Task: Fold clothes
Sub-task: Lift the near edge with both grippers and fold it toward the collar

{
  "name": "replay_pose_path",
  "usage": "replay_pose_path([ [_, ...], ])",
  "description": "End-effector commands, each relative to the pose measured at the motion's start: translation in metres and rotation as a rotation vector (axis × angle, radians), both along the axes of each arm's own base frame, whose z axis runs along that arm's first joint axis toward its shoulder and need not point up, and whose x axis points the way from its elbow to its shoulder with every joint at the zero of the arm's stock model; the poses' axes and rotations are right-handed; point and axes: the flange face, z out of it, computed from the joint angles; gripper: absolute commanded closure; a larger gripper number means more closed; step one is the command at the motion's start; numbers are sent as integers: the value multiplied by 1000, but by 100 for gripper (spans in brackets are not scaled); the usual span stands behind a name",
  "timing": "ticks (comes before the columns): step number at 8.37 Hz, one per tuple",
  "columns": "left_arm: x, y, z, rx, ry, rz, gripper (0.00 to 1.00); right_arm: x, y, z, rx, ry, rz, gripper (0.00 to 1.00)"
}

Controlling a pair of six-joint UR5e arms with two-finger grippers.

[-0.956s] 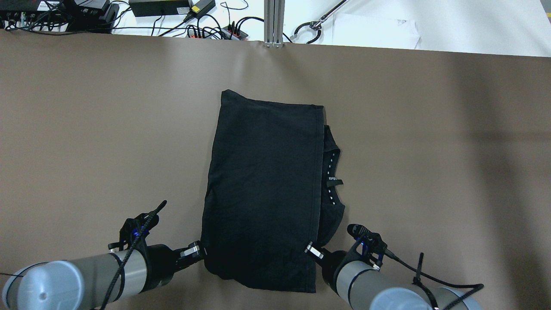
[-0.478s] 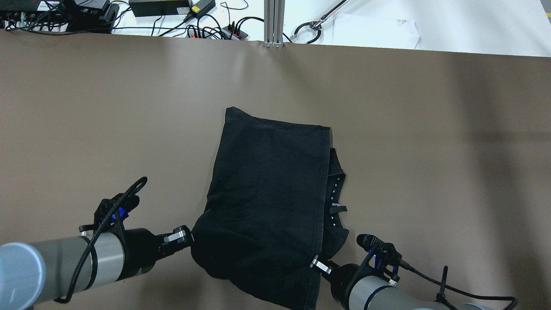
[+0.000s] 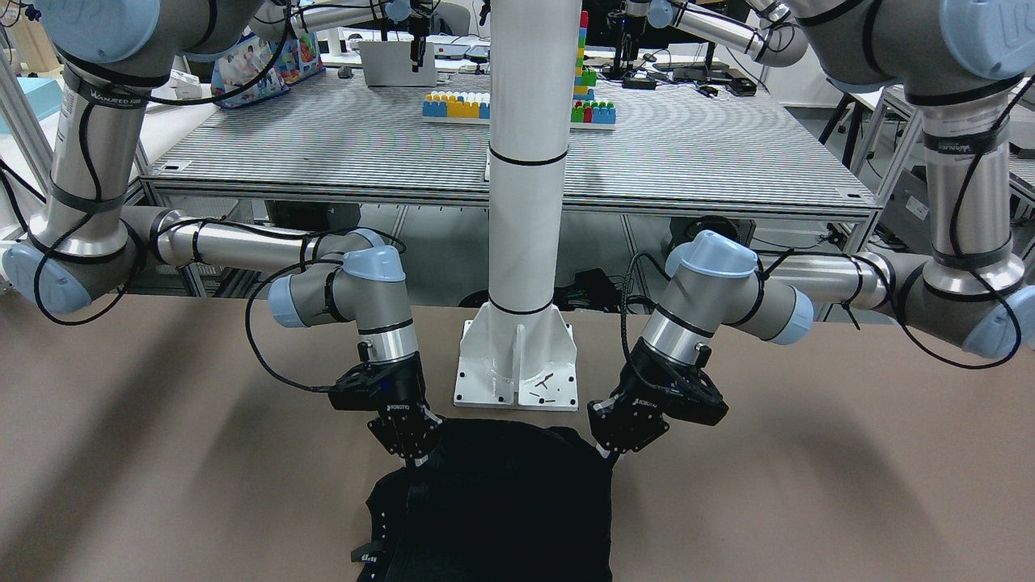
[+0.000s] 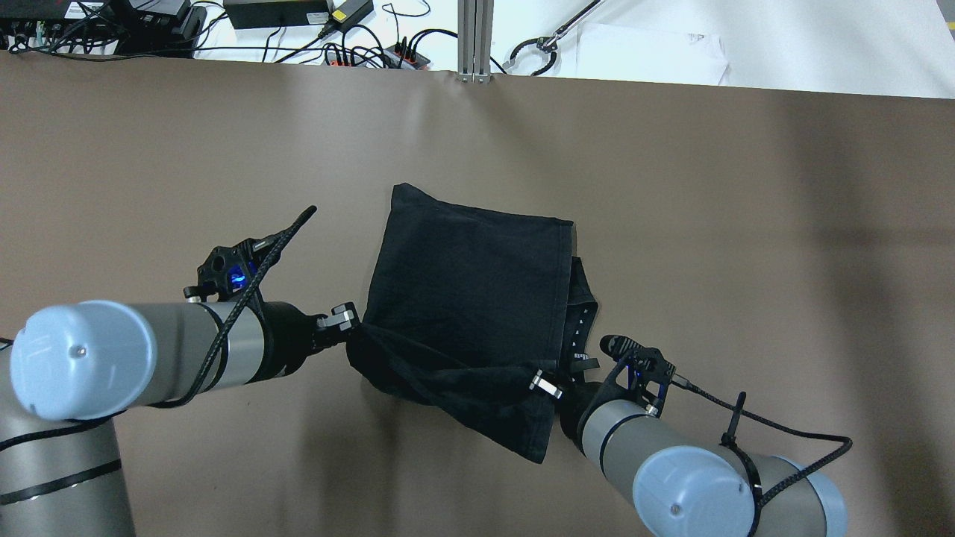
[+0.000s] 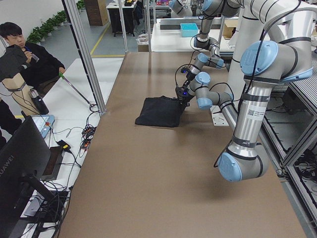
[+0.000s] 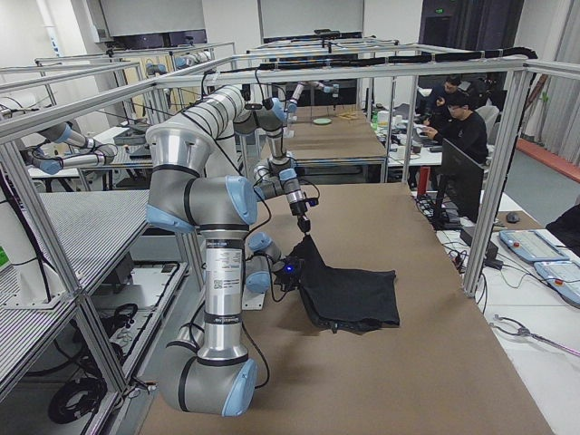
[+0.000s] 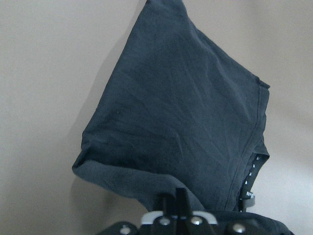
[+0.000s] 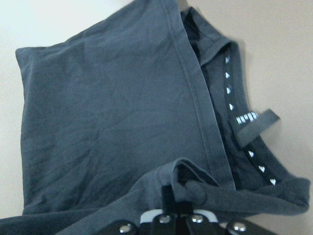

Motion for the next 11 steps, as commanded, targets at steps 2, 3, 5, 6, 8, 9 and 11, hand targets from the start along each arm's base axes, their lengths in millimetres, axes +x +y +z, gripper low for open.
replay_pose_path([
  [2, 14, -93, -5, 55, -111, -62, 100, 12, -83, 4, 60, 93, 100, 100],
  [3, 30, -117, -4, 68, -152, -62, 100, -4, -106, 12, 57, 136, 115, 100],
  [5, 51, -158, -9, 66, -202, -77, 100, -13, -140, 29, 39, 188, 149, 100],
  [6, 61, -177, -6, 53, -222, -88, 100, -31, -158, 25, 32, 203, 157, 100],
  [8, 77, -205, 15, 79, -316, -63, 100, -62, -202, 29, 15, 233, 187, 100],
  [9, 84, -221, 31, 73, -364, -56, 100, -76, -223, 46, 6, 253, 198, 100],
  [11, 107, -247, 31, 105, -392, -40, 2, -57, -252, 59, 58, 285, 153, 49],
])
